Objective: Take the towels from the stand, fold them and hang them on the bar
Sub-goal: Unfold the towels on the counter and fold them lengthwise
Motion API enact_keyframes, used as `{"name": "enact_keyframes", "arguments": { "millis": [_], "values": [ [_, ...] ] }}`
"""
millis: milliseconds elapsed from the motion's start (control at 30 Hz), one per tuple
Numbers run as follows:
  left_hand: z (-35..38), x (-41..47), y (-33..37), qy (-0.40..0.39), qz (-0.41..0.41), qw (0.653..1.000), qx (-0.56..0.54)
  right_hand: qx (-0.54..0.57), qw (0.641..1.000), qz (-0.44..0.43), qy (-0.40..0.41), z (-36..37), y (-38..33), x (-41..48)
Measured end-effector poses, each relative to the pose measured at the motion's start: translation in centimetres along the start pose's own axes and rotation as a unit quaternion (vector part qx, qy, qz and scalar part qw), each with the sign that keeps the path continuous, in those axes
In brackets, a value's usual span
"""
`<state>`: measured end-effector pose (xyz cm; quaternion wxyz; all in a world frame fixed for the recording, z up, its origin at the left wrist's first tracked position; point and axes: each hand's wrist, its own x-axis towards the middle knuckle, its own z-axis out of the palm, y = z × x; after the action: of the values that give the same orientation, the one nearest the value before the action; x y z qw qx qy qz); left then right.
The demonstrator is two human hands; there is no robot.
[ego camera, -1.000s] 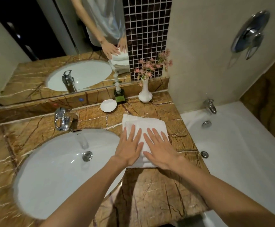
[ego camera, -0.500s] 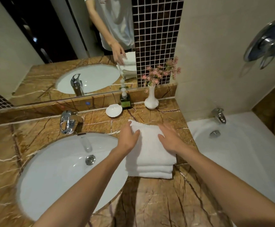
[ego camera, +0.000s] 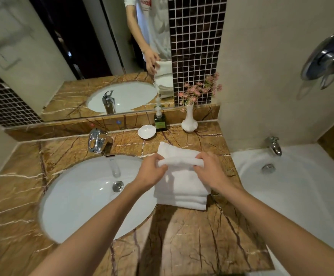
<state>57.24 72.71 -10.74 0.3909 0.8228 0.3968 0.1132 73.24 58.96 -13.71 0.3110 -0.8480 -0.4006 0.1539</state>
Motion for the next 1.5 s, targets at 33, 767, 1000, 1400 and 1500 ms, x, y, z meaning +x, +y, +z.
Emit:
{"name": "enact_keyframes", "arguments": {
  "millis": [33, 767, 1000, 1400, 1500],
  "values": [
    [0.0, -0.6, -0.2, -0.001, 0.000, 1.000, 0.004, -0.009, 1.000, -0.017, 0.004, -0.1, -0.2, -0.8],
    [2.8, -16.5, -6.8, -0.060, 0.058, 0.996, 0.009, -0.185, 0.982, -0.017, 0.013, 3.4, -2.5, -20.2],
    [4.3, -17.7, -8.0, -0.081, -0.033, 0.996, 0.035, -0.278, 0.956, -0.074, -0.057, 3.9, -1.7, -20.5],
    [3.5, -13.6, -5.7, -0.074, -0.057, 0.995, -0.020, -0.225, 0.962, -0.121, -0.100, 3.6, -0.4, -17.1],
    [3.2, -12.2, -4.9, -0.077, -0.023, 0.997, 0.021, -0.217, 0.965, -0.106, -0.107, 2.7, -0.3, -15.2]
  ]
}}
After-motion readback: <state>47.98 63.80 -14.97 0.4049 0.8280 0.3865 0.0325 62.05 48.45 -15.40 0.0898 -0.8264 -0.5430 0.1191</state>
